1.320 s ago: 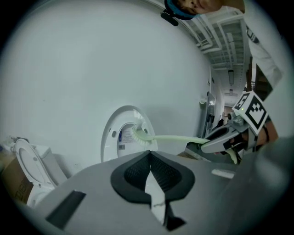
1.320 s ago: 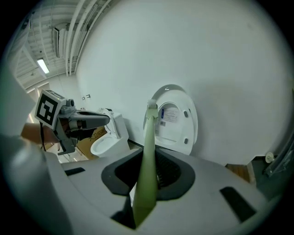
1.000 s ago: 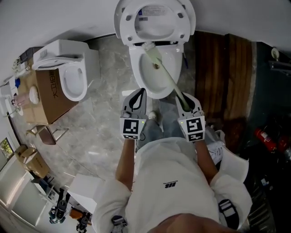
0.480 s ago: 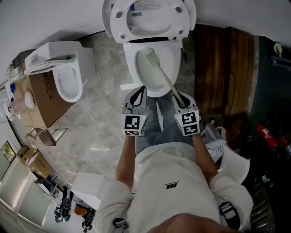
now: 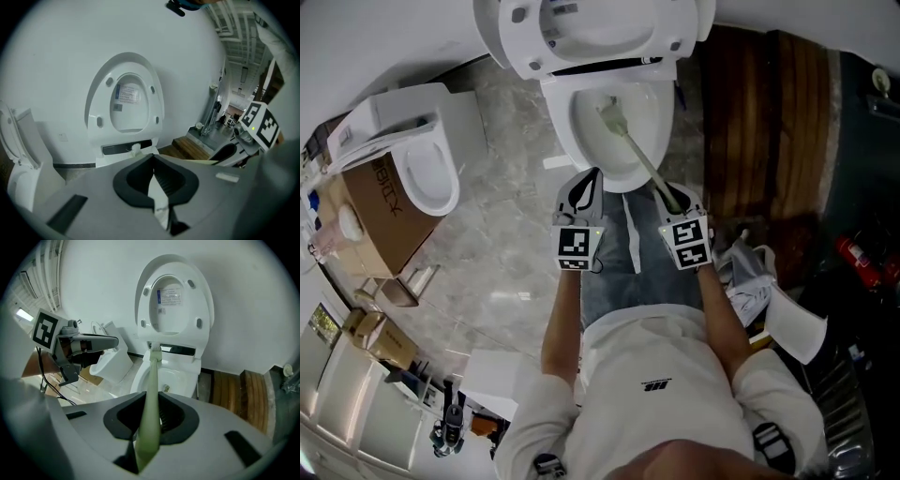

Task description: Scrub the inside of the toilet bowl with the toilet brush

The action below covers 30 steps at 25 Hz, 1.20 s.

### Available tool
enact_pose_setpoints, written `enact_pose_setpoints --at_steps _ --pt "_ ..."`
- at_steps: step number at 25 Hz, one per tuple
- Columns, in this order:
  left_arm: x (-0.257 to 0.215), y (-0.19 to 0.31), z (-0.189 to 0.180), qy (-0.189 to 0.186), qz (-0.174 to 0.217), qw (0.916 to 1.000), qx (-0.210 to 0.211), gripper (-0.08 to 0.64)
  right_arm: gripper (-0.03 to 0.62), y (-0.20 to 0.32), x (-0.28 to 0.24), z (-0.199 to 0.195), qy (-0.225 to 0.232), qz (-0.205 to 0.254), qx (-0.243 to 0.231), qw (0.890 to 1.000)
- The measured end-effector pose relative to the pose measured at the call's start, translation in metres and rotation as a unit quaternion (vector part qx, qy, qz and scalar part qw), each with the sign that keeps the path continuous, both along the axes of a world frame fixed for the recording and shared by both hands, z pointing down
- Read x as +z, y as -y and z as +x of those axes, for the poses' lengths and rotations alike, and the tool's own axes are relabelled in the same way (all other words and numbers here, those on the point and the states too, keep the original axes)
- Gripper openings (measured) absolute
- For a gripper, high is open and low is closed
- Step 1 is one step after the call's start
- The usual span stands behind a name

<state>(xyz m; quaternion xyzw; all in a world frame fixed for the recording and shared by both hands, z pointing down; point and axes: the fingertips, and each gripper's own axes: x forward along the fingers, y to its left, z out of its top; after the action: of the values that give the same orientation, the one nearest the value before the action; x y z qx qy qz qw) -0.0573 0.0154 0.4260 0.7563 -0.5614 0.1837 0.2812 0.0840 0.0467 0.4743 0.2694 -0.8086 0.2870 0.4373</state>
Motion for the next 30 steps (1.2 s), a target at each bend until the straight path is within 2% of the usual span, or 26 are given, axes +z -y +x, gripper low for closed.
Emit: enact_pose_setpoints --at_steps 16,30 --pt "0.114 -0.026 0.008 -0.028 -0.048 0.9984 0.012 0.009 0.063 -0.041 0.116 -0.008 -0.032 -0.064 -0.007 0.997" --pt "0.166 -0.054 0.011 -0.041 -0.068 0.9966 0.019 0.009 0.063 -0.064 0.186 -0.025 -0.049 -0.093 -0.025 0.994"
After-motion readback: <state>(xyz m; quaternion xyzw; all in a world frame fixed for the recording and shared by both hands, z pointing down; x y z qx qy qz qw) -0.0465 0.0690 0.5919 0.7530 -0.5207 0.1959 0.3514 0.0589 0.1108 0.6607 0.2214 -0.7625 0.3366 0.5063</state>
